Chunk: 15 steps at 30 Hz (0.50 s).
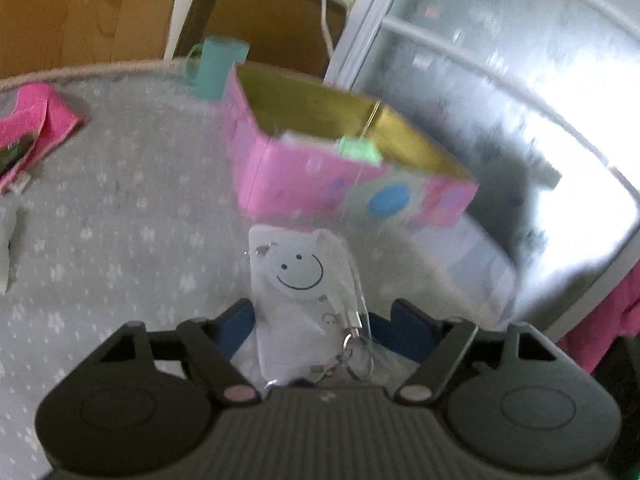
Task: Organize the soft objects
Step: 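Grasp the keychain bag with the left gripper and drop it into the pink tin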
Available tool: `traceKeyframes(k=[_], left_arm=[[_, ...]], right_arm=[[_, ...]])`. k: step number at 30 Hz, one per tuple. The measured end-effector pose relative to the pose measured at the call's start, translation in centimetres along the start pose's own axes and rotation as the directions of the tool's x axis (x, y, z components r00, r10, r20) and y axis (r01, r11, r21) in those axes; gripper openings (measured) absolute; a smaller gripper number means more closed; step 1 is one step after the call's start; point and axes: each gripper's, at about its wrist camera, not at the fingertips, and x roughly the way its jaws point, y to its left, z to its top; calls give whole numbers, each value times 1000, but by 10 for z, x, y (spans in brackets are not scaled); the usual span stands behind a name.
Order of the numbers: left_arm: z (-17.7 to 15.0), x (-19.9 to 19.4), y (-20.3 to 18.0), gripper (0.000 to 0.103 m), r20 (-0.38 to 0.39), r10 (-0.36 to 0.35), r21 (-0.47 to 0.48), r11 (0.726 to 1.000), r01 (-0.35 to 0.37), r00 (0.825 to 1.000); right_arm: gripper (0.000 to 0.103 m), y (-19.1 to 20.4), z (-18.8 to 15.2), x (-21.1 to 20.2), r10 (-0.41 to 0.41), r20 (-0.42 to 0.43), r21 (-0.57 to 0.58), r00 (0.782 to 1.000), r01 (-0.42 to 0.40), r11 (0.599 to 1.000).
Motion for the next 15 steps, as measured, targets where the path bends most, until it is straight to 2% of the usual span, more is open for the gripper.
traceKeyframes(k=[3, 7, 12, 14, 15], left_arm=[[20, -16, -14, 77, 67, -22, 37, 999, 20, 998], [64, -12, -34, 79, 135, -24, 119, 993, 8, 991], [134, 39, -44, 80, 173, -49, 144, 989, 24, 984], [157, 71, -44, 93, 175, -57, 130, 991, 34, 983], [167, 91, -44, 95, 169, -44, 114, 993, 24, 985]], right_arm=[[64, -2, 22, -9, -25, 114, -30, 993, 28, 999], [64, -24, 56, 11, -85, 191, -70, 978, 100, 993], [64, -86, 93, 59, -156, 193, -8, 969, 160, 987], [70, -111, 102, 80, -237, 168, 21, 957, 237, 971], [77, -122, 106, 95, -312, 148, 24, 938, 312, 950]])
